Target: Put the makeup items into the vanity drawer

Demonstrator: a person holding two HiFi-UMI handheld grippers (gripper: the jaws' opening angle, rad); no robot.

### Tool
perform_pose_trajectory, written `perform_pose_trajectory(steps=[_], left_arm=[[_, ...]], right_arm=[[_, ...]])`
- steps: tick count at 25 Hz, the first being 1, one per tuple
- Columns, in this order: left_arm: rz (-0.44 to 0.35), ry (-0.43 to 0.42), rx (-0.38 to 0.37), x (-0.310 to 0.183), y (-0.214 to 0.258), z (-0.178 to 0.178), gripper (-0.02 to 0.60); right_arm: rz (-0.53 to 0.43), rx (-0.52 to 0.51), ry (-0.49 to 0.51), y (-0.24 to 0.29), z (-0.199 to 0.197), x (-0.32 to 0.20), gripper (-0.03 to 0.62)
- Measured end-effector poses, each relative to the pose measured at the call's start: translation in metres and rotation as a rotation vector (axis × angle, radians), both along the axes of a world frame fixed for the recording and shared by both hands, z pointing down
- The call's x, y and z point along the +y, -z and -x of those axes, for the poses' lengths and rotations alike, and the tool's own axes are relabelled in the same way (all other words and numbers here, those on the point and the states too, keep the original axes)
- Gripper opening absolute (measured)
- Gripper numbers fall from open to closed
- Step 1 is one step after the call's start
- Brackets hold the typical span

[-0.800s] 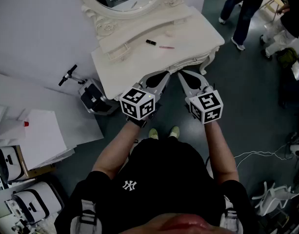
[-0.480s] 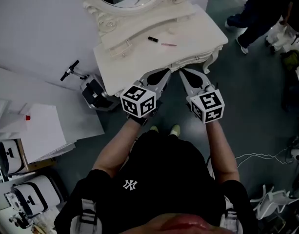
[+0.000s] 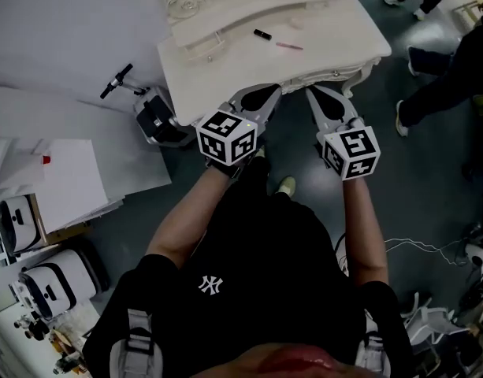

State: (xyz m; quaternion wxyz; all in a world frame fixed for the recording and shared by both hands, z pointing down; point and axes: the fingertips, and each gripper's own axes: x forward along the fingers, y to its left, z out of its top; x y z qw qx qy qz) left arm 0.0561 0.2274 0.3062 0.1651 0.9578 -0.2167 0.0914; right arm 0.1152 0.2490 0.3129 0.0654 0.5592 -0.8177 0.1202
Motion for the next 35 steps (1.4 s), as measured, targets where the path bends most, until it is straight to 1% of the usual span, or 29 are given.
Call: perform_pose_trajectory(steps=[6, 9, 13, 18, 20, 24, 28, 32, 35], left_arm=[[0.016, -0.011, -0.012, -0.045, -0.022, 0.006, 0.0], [0.02, -0.036, -0.012, -0.072, -0.03, 0.001, 0.0], [0.024, -0.07, -0.029, -0.112, -0.045, 0.0, 0.0], [0.051, -0.126, -0.057, -0.15, -0.068, -0.006, 0.0], [0.053, -0.145, -0.075, -0.161, -0.078, -0.009, 0.0], [0.07, -0.156, -0.102, -0.181, -0.097, -0.015, 0.0], [0.088, -0.151, -0.129, -0.198, -0.116, -0.022, 0.0], [0.102, -0.124, -0.159, -0.215, -0.136, -0.032, 0.0], [0.123, -0.087, -0.18, -0.228, -0.15, -0.037, 0.0]], right_arm=[[0.044, 0.04, -0.018, -0.021, 0.004, -0.041, 0.028], [0.063, 0.071, -0.021, -0.029, 0.004, -0.068, 0.028], [0.093, 0.105, -0.033, -0.044, 0.008, -0.108, 0.028], [0.166, 0.164, -0.054, -0.069, 0.006, -0.148, 0.032], [0.195, 0.188, -0.061, -0.082, 0.002, -0.162, 0.052], [0.254, 0.249, -0.063, -0.109, -0.012, -0.18, 0.055], [0.309, 0.32, -0.018, -0.14, -0.025, -0.201, 0.069], [0.349, 0.399, 0.068, -0.174, -0.035, -0.225, 0.075], [0.38, 0.425, 0.141, -0.201, -0.039, -0.238, 0.08]])
